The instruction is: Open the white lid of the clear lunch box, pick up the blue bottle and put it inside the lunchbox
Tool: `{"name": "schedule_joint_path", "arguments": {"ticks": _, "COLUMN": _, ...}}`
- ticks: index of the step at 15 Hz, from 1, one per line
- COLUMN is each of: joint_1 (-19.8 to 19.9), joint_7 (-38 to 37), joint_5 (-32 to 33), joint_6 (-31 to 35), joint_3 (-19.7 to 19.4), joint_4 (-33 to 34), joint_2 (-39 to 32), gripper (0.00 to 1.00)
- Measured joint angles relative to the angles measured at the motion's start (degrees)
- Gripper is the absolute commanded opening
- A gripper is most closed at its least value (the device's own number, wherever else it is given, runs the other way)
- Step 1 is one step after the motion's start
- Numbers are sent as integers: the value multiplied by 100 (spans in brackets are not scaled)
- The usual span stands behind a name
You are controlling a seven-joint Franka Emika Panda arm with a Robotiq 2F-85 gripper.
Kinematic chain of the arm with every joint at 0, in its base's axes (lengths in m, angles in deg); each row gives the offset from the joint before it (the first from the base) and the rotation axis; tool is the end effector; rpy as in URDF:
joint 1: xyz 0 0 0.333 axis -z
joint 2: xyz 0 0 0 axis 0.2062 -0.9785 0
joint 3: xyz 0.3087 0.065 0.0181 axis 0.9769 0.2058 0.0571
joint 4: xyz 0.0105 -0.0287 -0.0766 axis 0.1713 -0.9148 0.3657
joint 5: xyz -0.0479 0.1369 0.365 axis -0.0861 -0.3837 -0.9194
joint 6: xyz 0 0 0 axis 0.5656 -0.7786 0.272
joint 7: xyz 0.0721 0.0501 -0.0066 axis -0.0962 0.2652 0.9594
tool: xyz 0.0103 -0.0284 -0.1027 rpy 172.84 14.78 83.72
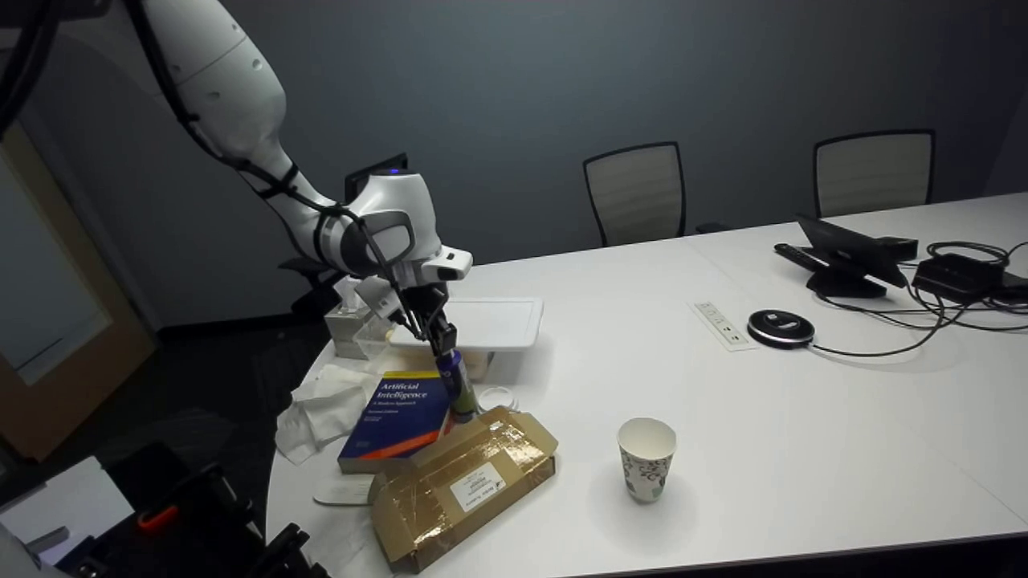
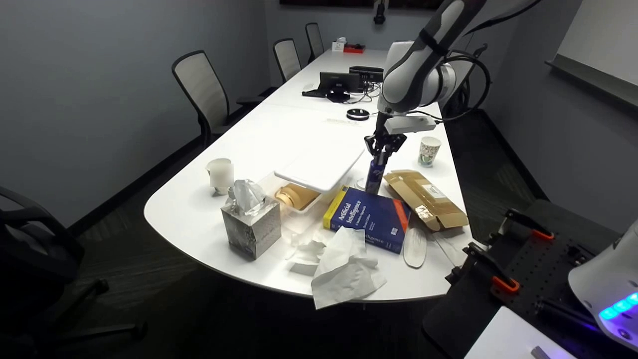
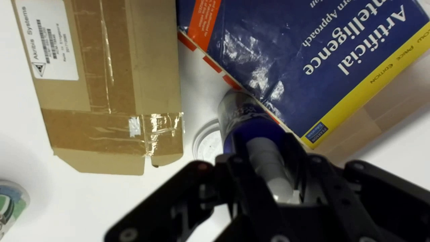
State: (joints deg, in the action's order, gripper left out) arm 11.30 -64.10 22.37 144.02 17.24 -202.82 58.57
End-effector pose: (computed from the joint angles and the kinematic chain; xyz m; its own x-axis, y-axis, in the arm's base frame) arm 0.5603 -0.0383 0.1651 0.9378 -0.3416 0.0616 -0.3423 -0.9396 0.0009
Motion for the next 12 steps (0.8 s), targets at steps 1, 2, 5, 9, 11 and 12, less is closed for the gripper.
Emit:
{"name": "schedule_joint_path", "arguments": {"ticks": 1, "joint_1": -69, "joint_7": -3, "joint_5": 56, "joint_6": -220, "joint_3": -24, "joint_4": 58, "joint_2": 90, "gripper": 8}}
{"name": "schedule_joint_path", "arguments": {"ticks": 2, "joint_1": -127, "joint_7": -8, "joint_5": 131, "joint_6": -428, "joint_3": -36, "joint_4": 112, "joint_2": 194, "gripper": 8}}
{"name": "schedule_joint_path", "arguments": {"ticks": 5, "joint_1": -321, "joint_7": -21, "joint_5": 364, "joint_6": -1068, "joint_3": -26, "joint_4": 205, "joint_2": 588, "gripper": 8}}
{"name": "schedule_joint_path", "arguments": {"ticks": 9, "joint_1": -584, "joint_7": -12, "joint_5": 541, "joint_6": -1958, "joint_3": 233, "joint_4": 289, "joint_2": 1216, "gripper": 8}}
{"name": "schedule_joint_path", "arguments": {"ticks": 11, "joint_1": -712, "joint_7": 5, "joint_5": 617, "joint_6": -2332, "joint_3": 469, "joint_4": 388, "joint_2": 1484, "gripper": 8}}
{"name": "schedule_joint_path", "arguments": {"ticks": 12, "joint_1": -770, "joint_7": 62, "joint_5": 637, "joint_6": -2456, "joint_3": 593, "joint_4": 466, "joint_2": 1563, "gripper": 8}}
